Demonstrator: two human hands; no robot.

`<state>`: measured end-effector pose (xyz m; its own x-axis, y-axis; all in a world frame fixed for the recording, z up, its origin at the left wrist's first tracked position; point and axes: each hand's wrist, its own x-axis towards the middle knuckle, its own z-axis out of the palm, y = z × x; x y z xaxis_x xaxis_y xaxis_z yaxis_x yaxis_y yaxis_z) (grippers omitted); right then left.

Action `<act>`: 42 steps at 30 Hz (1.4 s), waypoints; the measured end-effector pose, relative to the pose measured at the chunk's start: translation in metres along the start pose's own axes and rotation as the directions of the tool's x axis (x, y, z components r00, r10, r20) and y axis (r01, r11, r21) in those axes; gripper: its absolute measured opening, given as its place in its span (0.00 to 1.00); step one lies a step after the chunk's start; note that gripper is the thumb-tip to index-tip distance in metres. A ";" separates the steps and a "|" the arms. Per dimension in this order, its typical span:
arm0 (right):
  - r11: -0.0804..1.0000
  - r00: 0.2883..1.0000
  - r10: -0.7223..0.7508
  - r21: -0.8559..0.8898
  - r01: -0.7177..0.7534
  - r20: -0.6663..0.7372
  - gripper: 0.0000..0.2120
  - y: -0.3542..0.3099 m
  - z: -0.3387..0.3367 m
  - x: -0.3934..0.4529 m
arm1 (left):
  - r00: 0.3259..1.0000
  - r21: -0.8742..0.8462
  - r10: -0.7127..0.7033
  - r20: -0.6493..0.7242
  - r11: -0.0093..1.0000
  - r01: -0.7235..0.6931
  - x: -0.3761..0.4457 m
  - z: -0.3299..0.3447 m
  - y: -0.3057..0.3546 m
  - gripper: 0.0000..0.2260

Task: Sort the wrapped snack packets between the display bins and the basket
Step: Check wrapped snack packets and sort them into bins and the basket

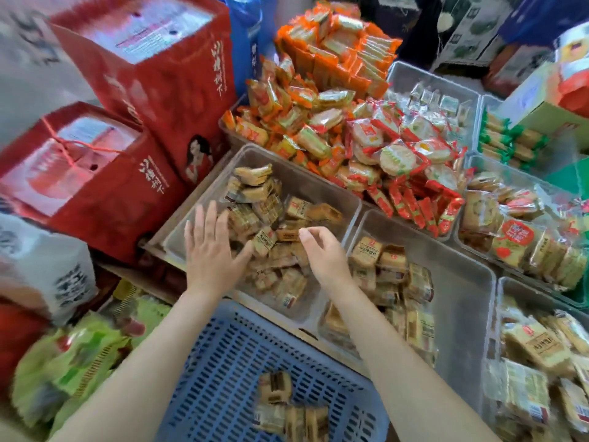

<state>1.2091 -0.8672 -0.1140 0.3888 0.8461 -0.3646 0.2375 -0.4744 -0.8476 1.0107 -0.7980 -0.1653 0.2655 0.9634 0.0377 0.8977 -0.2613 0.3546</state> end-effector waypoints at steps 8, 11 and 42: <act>0.984 0.990 0.137 0.107 -0.141 0.037 0.27 -0.045 0.071 0.097 | 0.986 0.022 -0.149 0.069 0.989 0.147 0.040 -0.012 -0.032 0.37; 0.983 0.987 0.160 0.085 -0.162 0.023 0.30 -0.057 0.085 0.129 | 0.985 0.008 -0.162 0.062 0.987 0.162 0.042 -0.012 -0.034 0.38; 0.999 0.942 0.047 0.000 -0.050 0.334 0.31 -0.030 0.031 -0.009 | 0.957 -0.802 -0.094 0.276 0.526 0.283 -0.015 -0.041 0.017 0.15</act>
<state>1.1706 -0.8531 -0.0971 0.0803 0.8552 -0.5121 0.2174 -0.5164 -0.8283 1.0080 -0.8141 -0.1218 0.2669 0.9294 -0.2549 0.2654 0.1834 0.9465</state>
